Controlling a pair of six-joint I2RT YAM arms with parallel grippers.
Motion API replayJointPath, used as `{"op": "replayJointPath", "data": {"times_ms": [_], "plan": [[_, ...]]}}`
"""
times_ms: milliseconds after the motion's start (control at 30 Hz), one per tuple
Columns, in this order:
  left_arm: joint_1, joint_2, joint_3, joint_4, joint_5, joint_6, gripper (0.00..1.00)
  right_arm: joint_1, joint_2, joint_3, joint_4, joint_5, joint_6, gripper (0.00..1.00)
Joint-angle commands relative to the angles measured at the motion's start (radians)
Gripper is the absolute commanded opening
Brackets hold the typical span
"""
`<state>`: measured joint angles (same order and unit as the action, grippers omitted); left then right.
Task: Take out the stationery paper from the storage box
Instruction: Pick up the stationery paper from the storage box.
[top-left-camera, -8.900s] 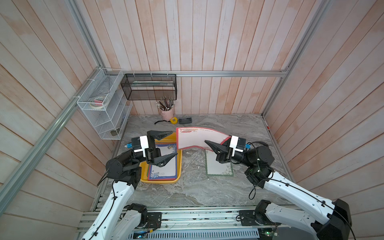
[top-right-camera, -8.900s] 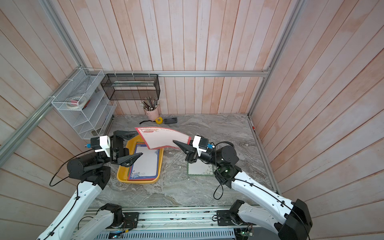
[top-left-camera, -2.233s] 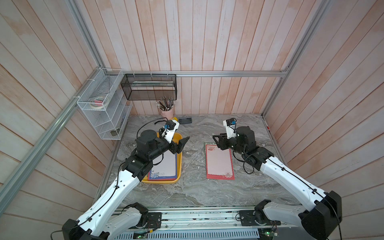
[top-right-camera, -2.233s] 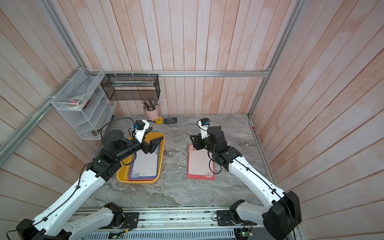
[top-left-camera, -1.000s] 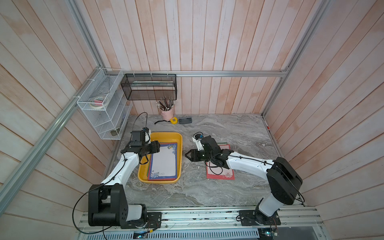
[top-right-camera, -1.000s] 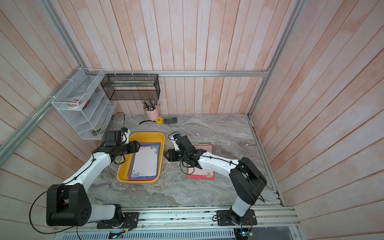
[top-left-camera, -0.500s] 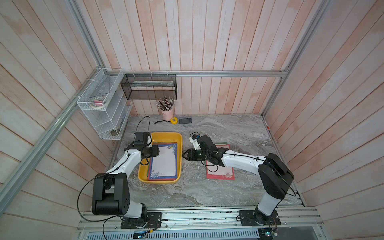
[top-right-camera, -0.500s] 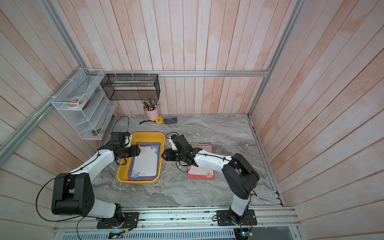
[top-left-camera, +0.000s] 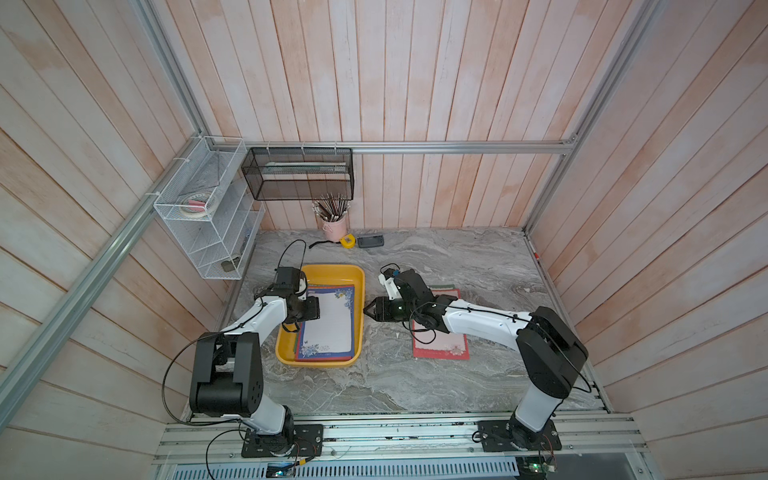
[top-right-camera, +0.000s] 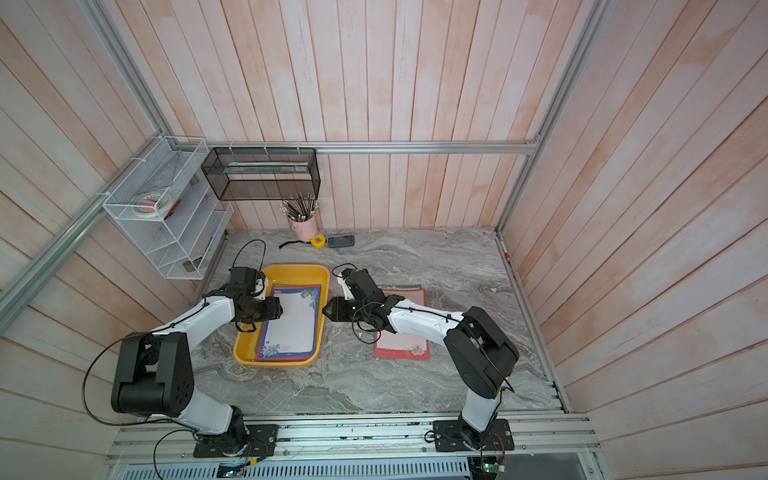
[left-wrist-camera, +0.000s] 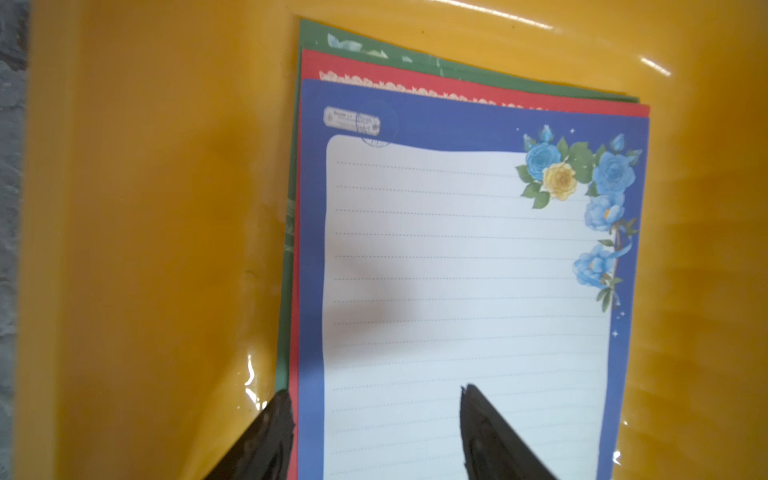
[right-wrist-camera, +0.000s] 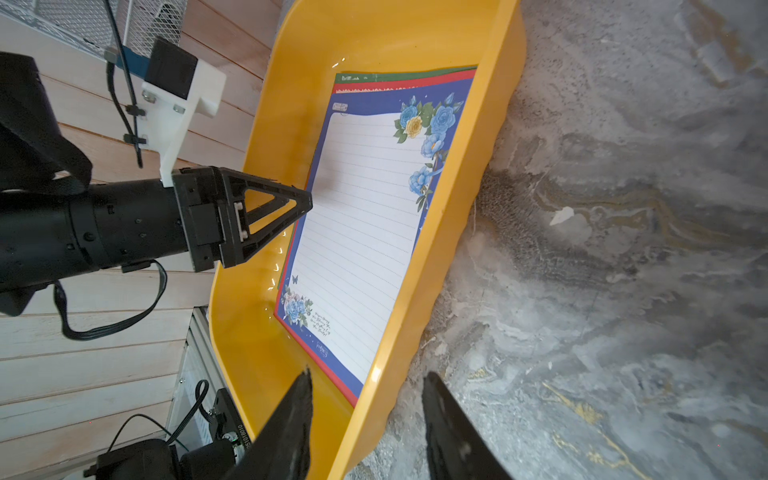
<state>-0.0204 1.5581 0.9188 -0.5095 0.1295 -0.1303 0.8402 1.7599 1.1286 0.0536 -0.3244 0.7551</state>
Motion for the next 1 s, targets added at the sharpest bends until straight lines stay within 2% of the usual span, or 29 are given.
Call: {"op": "replayJointPath", "data": {"times_ms": [0,967], "plan": [[-0.003,0.012,0.012,-0.012,-0.013,0.015,0.66,0.005,0.014,0.02,0.011,-0.005,0.003,0.46],[-0.006,0.072,0.017,-0.019,-0.018,0.016,0.66,0.005,0.002,0.014,0.01,-0.012,0.006,0.46]]}}
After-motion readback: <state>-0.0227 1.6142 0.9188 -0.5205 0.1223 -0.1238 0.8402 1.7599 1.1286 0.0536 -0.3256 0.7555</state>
